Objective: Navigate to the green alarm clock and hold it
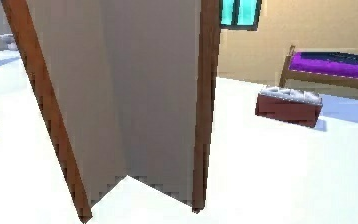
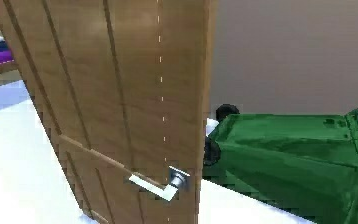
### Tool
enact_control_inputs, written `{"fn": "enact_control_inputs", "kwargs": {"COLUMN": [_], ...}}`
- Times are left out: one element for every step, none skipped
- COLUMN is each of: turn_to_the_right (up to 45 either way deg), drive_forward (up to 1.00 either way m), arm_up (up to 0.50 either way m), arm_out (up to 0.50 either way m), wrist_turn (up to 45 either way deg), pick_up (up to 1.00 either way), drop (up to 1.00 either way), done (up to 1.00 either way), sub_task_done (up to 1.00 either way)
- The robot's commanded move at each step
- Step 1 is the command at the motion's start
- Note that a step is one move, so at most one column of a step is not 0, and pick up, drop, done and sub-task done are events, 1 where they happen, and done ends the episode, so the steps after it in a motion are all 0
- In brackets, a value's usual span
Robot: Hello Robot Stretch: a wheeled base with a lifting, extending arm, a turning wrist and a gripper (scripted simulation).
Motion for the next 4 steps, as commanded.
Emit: {"fn": "enact_control_inputs", "kwargs": {"turn_to_the_right": [27.0, 3.0, 0.0, 0.0], "drive_forward": [0.0, 0.0, 1.0, 0.2], "arm_up": [0.0, 0.0, 0.0, 0.0], "arm_out": [0.0, 0.0, 0.0, 0.0], "wrist_turn": [0.0, 0.0, 0.0, 0.0], "pick_up": [0.0, 0.0, 0.0, 0.0], "drop": [0.0, 0.0, 0.0, 0.0], "done": [0.0, 0.0, 0.0, 0.0], "sub_task_done": [0.0, 0.0, 0.0, 0.0]}}
